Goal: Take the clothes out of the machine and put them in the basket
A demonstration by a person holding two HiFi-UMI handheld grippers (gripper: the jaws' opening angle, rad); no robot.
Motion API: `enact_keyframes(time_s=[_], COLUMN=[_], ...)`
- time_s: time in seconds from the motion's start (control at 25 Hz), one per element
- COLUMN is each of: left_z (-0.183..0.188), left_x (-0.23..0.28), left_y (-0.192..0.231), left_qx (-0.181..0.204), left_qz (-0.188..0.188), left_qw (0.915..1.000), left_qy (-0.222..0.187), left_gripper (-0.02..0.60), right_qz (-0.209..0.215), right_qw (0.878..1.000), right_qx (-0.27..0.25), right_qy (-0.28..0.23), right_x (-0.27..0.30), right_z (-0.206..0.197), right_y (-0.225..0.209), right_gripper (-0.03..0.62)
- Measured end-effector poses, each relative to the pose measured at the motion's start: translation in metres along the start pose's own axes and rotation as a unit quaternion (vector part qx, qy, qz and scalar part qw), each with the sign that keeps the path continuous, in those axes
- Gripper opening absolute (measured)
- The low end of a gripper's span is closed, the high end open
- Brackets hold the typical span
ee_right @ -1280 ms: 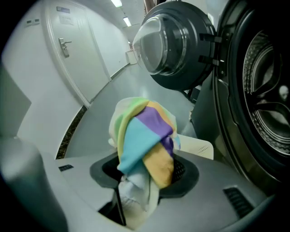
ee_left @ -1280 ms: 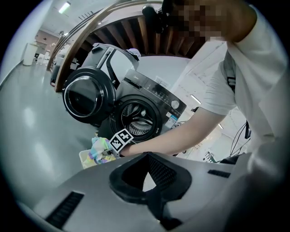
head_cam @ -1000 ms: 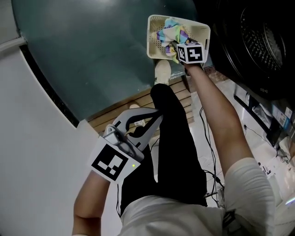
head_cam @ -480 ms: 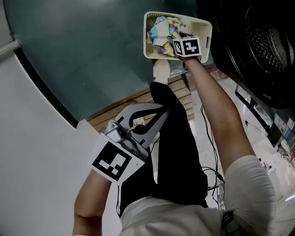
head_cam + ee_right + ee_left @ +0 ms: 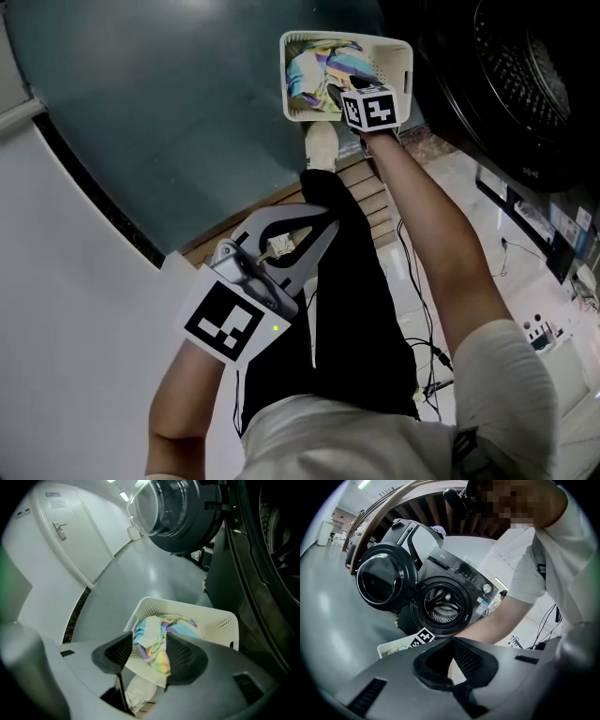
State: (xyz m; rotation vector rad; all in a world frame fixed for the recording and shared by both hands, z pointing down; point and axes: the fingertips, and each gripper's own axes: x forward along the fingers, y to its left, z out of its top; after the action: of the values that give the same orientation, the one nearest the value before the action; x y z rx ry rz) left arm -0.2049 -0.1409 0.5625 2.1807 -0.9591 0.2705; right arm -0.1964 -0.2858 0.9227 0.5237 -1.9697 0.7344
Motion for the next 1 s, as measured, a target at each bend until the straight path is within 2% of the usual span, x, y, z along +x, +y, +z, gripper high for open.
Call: enact_keyframes(time_s=[0.16,0.4,0.76,1.0], left_z=[0.016,0.029,0.046,0.055], left_x=[-0.014,-0.038,-0.080,-0.099], left_y=[-0.022,-0.070,-0.144,-0.193], left_qx=[0.026,0.038,0.054,0.075], left_qz=[-0.007,-0.020,-0.042,-0.055], left_qw=[0.9996,0.9990,0.9974,0.9954], left_qy=[-0.007,-0.014,-0.023,-0.020], left_gripper=[-0.005,-0.005,-0.005,-0.005], right_qz=[-0.001,0.005,0.017,0.024], right_qw=[1.000,0.999,0.994,0.990], right_qx=[-0.007,0.002,0.047,0.048], right_qy=[-0.017,-0.047,-0.095,-0.134], right_x=[-0.035,-0.097,-0.207,-0.289], right_z=[0.006,0.007,-0.009,-0.021], right_y=[0.016,0.046,0.102,0.138], right_gripper=[0.227,0.227,0.224,0.221])
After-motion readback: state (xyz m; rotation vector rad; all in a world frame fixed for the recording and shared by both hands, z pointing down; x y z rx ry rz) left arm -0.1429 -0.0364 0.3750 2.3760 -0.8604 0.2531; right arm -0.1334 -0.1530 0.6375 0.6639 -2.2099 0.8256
